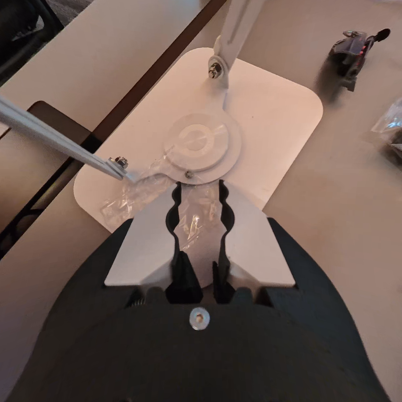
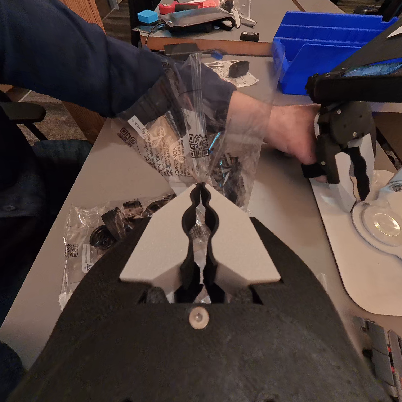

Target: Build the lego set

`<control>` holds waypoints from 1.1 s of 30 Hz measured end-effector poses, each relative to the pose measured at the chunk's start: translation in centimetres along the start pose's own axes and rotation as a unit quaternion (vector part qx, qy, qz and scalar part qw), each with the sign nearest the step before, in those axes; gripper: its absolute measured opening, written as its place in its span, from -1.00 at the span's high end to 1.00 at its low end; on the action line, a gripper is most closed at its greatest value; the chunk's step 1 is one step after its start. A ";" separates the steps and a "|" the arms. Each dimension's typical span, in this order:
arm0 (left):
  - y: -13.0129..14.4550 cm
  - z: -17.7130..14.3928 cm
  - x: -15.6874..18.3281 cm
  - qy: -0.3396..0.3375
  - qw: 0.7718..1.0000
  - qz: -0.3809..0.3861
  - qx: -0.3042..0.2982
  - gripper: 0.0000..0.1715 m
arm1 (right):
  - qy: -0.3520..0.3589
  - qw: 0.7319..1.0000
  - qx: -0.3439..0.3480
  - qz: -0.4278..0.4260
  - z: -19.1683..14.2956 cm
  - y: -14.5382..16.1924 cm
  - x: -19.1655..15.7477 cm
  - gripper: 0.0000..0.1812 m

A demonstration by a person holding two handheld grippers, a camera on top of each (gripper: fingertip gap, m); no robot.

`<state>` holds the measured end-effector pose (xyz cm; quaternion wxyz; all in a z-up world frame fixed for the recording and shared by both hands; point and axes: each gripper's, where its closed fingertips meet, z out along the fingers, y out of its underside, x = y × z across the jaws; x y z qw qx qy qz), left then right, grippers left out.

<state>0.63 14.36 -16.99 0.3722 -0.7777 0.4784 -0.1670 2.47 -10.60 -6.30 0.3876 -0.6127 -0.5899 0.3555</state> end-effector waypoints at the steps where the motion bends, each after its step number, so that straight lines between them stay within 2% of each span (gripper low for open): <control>1: 0.1 0.0 -0.1 -0.003 1.000 0.003 -0.002 0.68 | 0.000 1.000 0.000 0.000 0.0 0.0 0.0 1.00; 5: 0.3 -0.1 -0.1 -0.004 1.000 0.007 -0.004 0.91 | 0.001 1.000 0.001 -0.001 -0.1 -0.1 0.0 1.00; 8: 0.4 -0.3 0.4 -0.009 1.000 0.026 -0.005 0.99 | 0.001 1.000 0.003 0.000 -0.1 -0.1 0.0 1.00; 12: 1.0 -1.0 1.0 -0.008 0.999 0.049 -0.009 1.00 | 0.000 1.000 0.005 0.002 -0.2 -0.1 0.1 1.00; 16: 2.0 -2.8 1.2 -0.044 0.991 0.125 -0.032 1.00 | 0.001 1.000 0.004 0.002 -0.1 -0.1 0.1 1.00; 19: 1.7 -5.7 1.7 -0.062 0.983 0.170 -0.030 1.00 | 0.002 1.000 0.007 0.003 -0.1 -0.1 0.2 1.00; 23: -1.1 -12.0 2.8 -0.083 0.976 0.200 0.013 1.00 | 0.002 1.000 0.007 0.003 0.0 -0.2 0.2 1.00; 26: -4.3 -17.6 6.0 -0.084 0.965 0.245 0.042 1.00 | 0.002 1.000 0.007 0.003 0.0 -0.2 0.2 1.00; 29: -6.9 -22.5 11.1 -0.074 0.944 0.316 0.052 1.00 | 0.002 1.000 0.008 0.004 0.0 -0.2 0.2 1.00; 31: -7.6 -24.6 14.4 -0.072 0.927 0.366 0.039 1.00 | 0.001 1.000 0.010 0.005 0.0 -0.2 0.2 1.00; 33: -7.4 -25.3 17.0 -0.065 0.912 0.404 0.015 1.00 | 0.001 1.000 0.013 0.007 0.0 -0.2 0.3 1.00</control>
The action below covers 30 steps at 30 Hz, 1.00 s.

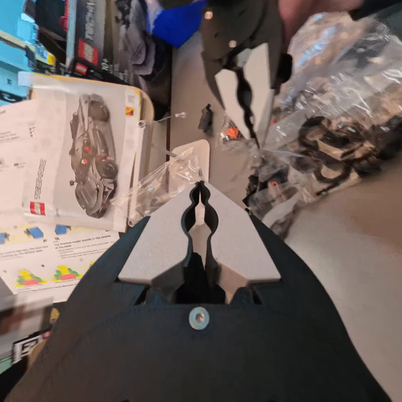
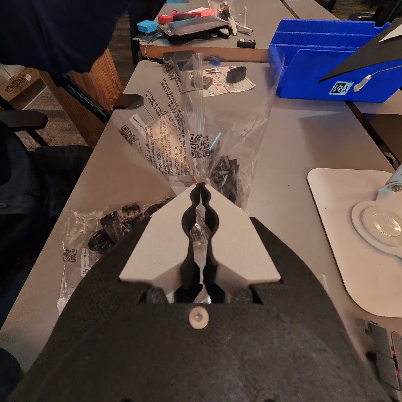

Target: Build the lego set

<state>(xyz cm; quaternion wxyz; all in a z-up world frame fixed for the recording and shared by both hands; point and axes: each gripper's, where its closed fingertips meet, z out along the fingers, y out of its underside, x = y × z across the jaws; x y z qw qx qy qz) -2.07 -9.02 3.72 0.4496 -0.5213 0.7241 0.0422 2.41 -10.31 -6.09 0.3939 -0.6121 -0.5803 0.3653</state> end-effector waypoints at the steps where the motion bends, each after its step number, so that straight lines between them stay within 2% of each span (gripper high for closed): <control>1: 0.1 0.0 0.8 0.006 0.999 0.022 -0.027 1.00 | 0.000 1.000 0.002 0.001 0.0 0.0 0.0 1.00; 3: 1.6 0.2 1.5 0.003 0.992 0.066 -0.104 1.00 | 0.000 1.000 0.006 0.003 -0.1 0.0 0.1 1.00; 4: 2.5 0.4 2.4 0.024 0.987 0.077 -0.136 1.00 | 0.000 1.000 0.007 0.003 -0.1 0.0 0.1 1.00; 7: 3.6 0.8 4.0 0.059 0.974 0.119 -0.184 1.00 | 0.000 1.000 0.008 0.004 -0.2 0.0 0.2 1.00; 17: 4.1 3.6 5.9 0.168 0.943 0.169 -0.231 1.00 | -0.001 1.000 0.005 -0.002 -0.2 -0.1 0.0 1.00; 19: 4.7 3.9 6.7 0.210 0.928 0.188 -0.243 1.00 | -0.002 1.000 0.004 -0.002 -0.2 -0.1 -0.1 1.00; 22: 4.9 4.5 8.6 0.280 0.915 0.183 -0.227 0.97 | -0.005 1.000 0.004 -0.001 -0.2 -0.1 -0.2 1.00; 24: 5.3 5.2 8.4 0.265 0.914 0.194 -0.237 0.82 | -0.002 1.000 0.004 0.003 -0.2 -0.1 -0.1 1.00; 26: 5.1 5.4 7.3 0.232 0.927 0.188 -0.228 0.53 | 0.001 1.000 0.005 0.008 -0.3 -0.1 0.1 1.00; 27: 4.8 5.1 6.8 0.223 0.936 0.167 -0.215 0.45 | 0.003 1.000 0.005 0.009 -0.4 -0.1 0.1 1.00; 30: 4.3 3.7 5.3 0.192 0.957 0.126 -0.178 0.36 | 0.001 1.000 0.005 0.007 -0.4 -0.2 0.1 1.00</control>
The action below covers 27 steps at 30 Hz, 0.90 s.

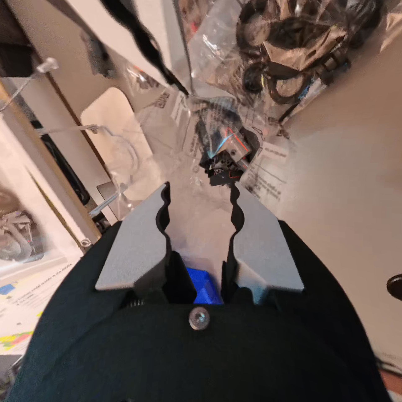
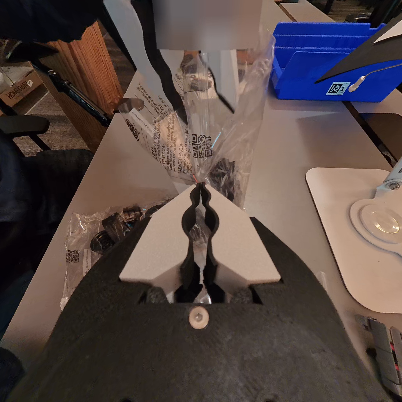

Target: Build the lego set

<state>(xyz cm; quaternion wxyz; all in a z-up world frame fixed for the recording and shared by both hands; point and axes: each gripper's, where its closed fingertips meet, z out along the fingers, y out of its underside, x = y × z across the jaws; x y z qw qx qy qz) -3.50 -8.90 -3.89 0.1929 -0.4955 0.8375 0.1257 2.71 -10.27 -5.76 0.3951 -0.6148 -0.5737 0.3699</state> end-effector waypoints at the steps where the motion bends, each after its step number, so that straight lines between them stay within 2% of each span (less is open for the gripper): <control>1: 0.0 -0.5 -0.2 -0.012 1.000 -0.011 0.015 0.31 | -0.001 1.000 -0.001 0.000 0.1 0.0 -0.1 1.00; 5: 0.2 -2.0 -0.1 -0.049 0.997 -0.038 0.055 0.23 | -0.003 1.000 -0.001 0.000 0.2 0.0 -0.1 1.00; 7: 1.2 -2.6 -0.5 -0.078 0.994 -0.059 0.045 0.08 | -0.003 1.000 0.001 0.002 0.1 0.0 -0.1 1.00; 11: 2.3 -3.9 0.8 -0.087 0.985 -0.126 0.086 0.07 | 0.001 1.000 0.005 0.007 -0.1 0.0 0.2 1.00; 15: 3.2 -2.6 2.6 -0.080 0.969 -0.189 0.138 0.08 | -0.004 1.000 0.005 0.007 0.0 0.1 0.0 1.00; 17: 2.2 -2.0 3.3 -0.062 0.959 -0.205 0.187 0.22 | -0.007 1.000 0.003 0.008 0.1 0.1 0.0 1.00; 18: 2.2 -1.5 3.3 -0.061 0.958 -0.207 0.189 0.21 | -0.006 1.000 0.004 0.007 0.1 0.2 0.0 1.00; 20: 3.4 -0.7 3.1 -0.061 0.959 -0.222 0.165 0.06 | -0.004 1.000 0.003 0.007 0.1 0.2 0.1 1.00; 23: 4.3 -1.0 2.4 -0.061 0.944 -0.254 0.203 0.04 | -0.001 1.000 0.004 0.009 -0.1 0.2 0.2 1.00; 25: 3.9 -1.0 3.0 -0.040 0.931 -0.270 0.242 0.02 | 0.000 1.000 0.004 0.009 -0.1 0.2 0.2 1.00; 27: 2.9 -0.5 4.0 -0.027 0.931 -0.260 0.256 -0.11 | -0.001 1.000 0.006 0.012 -0.1 0.2 0.3 1.00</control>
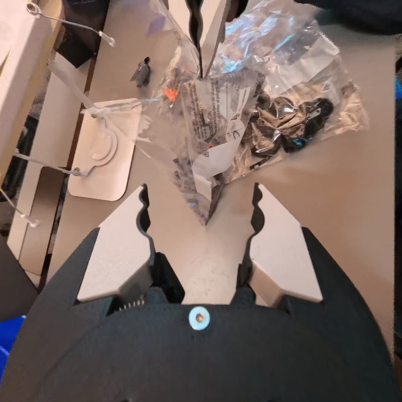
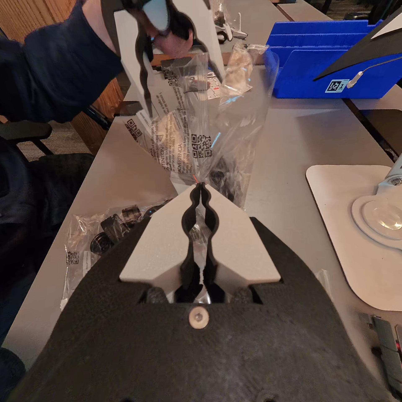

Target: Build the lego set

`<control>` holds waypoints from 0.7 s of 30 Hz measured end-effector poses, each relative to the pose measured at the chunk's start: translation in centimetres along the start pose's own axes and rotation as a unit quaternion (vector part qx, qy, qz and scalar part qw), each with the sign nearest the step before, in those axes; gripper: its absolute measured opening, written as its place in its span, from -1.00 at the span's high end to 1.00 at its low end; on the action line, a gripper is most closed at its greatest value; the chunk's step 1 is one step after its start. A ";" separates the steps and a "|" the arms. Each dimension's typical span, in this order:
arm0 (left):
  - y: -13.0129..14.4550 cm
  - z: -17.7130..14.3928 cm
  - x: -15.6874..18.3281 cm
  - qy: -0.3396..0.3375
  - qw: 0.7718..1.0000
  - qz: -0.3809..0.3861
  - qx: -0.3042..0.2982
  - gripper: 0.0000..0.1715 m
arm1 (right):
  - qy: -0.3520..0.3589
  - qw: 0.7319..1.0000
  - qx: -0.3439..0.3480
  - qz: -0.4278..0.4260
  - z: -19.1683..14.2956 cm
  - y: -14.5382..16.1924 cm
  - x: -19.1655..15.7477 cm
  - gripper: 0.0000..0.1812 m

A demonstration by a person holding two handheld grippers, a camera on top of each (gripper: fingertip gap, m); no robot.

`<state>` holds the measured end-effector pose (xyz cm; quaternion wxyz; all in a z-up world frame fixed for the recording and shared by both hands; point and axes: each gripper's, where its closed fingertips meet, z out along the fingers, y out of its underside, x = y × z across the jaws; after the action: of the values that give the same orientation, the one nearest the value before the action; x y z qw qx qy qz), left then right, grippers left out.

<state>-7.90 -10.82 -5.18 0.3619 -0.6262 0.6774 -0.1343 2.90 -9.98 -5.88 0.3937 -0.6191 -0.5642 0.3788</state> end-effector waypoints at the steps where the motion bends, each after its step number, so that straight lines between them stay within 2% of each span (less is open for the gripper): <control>1: 0.0 0.3 -0.3 -0.016 1.000 0.002 -0.003 -0.15 | -0.001 1.000 0.000 0.001 0.0 0.0 0.0 1.00; 3: -0.9 0.7 -0.7 -0.029 0.999 -0.007 0.022 -0.15 | -0.001 1.000 -0.001 -0.001 0.1 0.0 -0.1 1.00; 4: -1.6 0.9 -1.0 -0.034 0.998 -0.011 0.046 -0.04 | -0.002 1.000 -0.002 -0.003 0.1 0.0 -0.1 1.00; 5: -2.2 1.1 -1.2 -0.038 0.997 -0.015 0.063 0.27 | -0.002 1.000 -0.002 -0.003 0.2 0.0 -0.1 1.00; 7: -2.0 2.1 -1.3 -0.040 0.997 -0.013 0.058 0.65 | 0.000 1.000 0.000 -0.002 0.1 0.0 0.0 1.00; 8: -1.6 2.2 -1.7 -0.056 0.997 -0.008 0.052 0.98 | 0.002 1.000 0.002 -0.001 0.0 0.0 0.1 1.00; 11: -1.4 1.0 -2.8 -0.069 0.994 -0.035 0.081 1.00 | 0.023 1.000 0.015 0.007 -0.4 -0.4 0.9 1.00; 13: -0.6 -0.7 -4.4 -0.106 0.988 -0.059 0.097 1.00 | 0.047 0.998 0.028 0.026 -1.0 -0.7 1.9 1.00; 16: -1.0 -2.8 -5.3 -0.125 0.976 -0.087 0.152 1.00 | 0.056 0.995 0.075 0.038 -1.8 -2.3 2.4 1.00; 21: 0.4 -1.8 -5.7 -0.119 0.977 -0.108 0.142 1.00 | 0.073 0.993 0.069 0.064 -1.5 -1.8 3.3 1.00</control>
<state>-9.66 -5.81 -2.32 0.5081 -0.6494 0.5323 -0.1919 3.80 -6.72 -3.65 0.4503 -0.6516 -0.4656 0.3947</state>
